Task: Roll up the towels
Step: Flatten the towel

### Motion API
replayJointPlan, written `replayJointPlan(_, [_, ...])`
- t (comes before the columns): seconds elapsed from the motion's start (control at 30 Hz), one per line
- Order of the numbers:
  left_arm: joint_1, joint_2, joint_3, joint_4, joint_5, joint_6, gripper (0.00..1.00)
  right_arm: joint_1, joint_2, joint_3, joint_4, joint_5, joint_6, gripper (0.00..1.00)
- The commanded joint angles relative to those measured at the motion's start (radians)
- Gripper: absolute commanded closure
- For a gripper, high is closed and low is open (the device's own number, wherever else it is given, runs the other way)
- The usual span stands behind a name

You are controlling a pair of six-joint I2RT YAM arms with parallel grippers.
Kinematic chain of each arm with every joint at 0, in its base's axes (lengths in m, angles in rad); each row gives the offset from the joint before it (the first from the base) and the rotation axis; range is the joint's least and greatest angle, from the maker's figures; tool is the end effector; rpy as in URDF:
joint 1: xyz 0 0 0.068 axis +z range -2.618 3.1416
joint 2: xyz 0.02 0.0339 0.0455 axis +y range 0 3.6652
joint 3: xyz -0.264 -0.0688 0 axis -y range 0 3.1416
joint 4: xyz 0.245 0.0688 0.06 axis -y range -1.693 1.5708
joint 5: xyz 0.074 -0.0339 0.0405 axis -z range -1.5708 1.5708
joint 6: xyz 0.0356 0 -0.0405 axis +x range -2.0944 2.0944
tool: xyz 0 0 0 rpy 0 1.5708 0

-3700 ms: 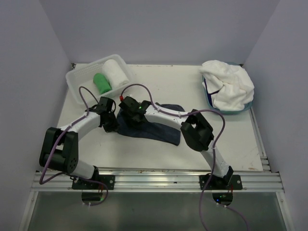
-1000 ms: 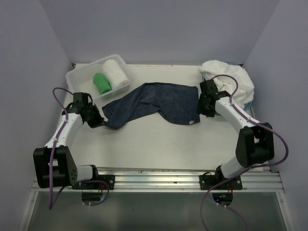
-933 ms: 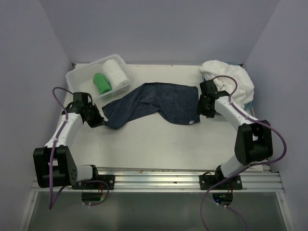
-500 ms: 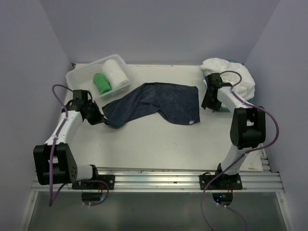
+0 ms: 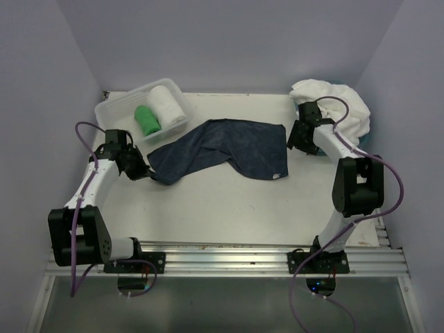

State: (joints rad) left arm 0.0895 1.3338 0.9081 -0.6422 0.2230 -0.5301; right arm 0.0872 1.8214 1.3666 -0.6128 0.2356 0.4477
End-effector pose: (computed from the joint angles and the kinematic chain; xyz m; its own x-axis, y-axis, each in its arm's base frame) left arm 0.2580 0.0152 0.2283 -0.7625 -0.5635 -0.3178 -0.4249 0.8066 -0.4109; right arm 0.3836 0.0252 0.2204 -0.7748 0.3548 -0.5232 0.4025 0.9151 0.0244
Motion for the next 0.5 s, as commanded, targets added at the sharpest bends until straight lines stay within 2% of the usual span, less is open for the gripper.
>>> replayJointPlan(0.0, [0.003,-0.027,0.037,0.012,-0.031,0.025,1.0,0.083,-0.146,-0.078,0.016,-0.012,-0.007,0.34])
replayJointPlan(0.07, [0.001,-0.035,0.04,-0.007,-0.059,0.031,1.0,0.115,-0.19,-0.124,0.008,-0.007,0.023,0.33])
replayJointPlan(0.3, [0.004,-0.071,0.046,-0.033,-0.077,0.051,1.0,0.115,-0.289,-0.38,0.102,-0.169,0.16,0.33])
replayJointPlan(0.47, [0.004,-0.076,0.041,-0.027,-0.096,0.051,1.0,0.112,-0.251,-0.406,0.16,-0.226,0.22,0.34])
